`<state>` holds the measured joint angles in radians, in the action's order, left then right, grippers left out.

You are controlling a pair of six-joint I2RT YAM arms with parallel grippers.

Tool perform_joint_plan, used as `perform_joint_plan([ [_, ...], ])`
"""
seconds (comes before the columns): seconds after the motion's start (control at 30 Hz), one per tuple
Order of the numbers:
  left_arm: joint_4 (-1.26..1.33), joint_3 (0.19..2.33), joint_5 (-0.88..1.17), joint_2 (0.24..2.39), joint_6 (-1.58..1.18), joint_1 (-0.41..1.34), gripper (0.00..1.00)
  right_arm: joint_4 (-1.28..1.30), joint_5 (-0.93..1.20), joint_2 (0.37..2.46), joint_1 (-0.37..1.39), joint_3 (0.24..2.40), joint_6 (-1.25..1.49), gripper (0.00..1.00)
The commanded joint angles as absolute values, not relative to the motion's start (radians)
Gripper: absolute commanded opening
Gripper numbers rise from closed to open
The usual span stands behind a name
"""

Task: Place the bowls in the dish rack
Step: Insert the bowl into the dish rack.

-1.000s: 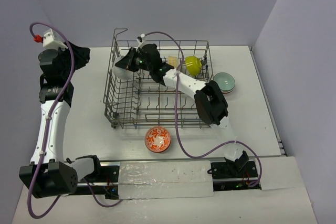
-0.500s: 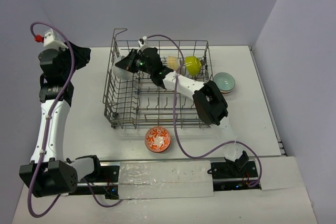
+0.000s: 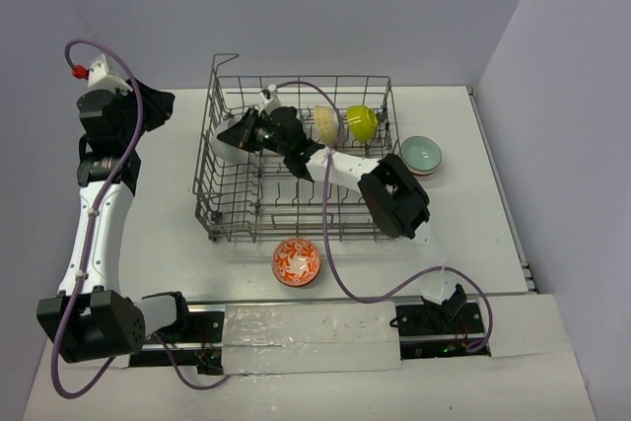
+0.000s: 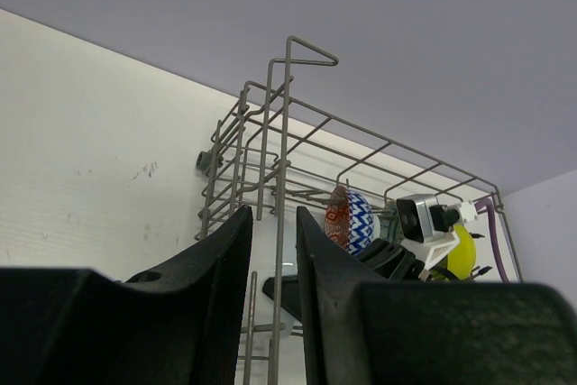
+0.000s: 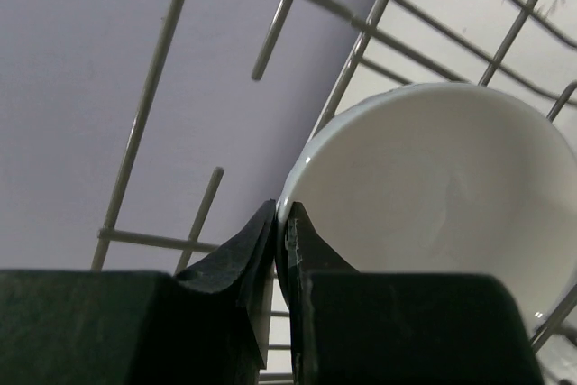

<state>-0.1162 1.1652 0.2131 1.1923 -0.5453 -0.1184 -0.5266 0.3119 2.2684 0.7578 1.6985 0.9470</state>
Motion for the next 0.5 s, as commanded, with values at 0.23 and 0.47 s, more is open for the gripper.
perform_joint_plan([
  [0.23, -0.074, 1.161, 0.235, 1.190, -0.563, -0.123, 0.31, -0.514, 0.302, 2.197, 0.782, 1.620, 0.911, 0.00],
  [0.47, -0.071, 1.160, 0.238, 1.190, -0.561, -0.123, 0.30, -0.538, 0.261, 2.180, 0.782, 1.560, 0.951, 0.00],
])
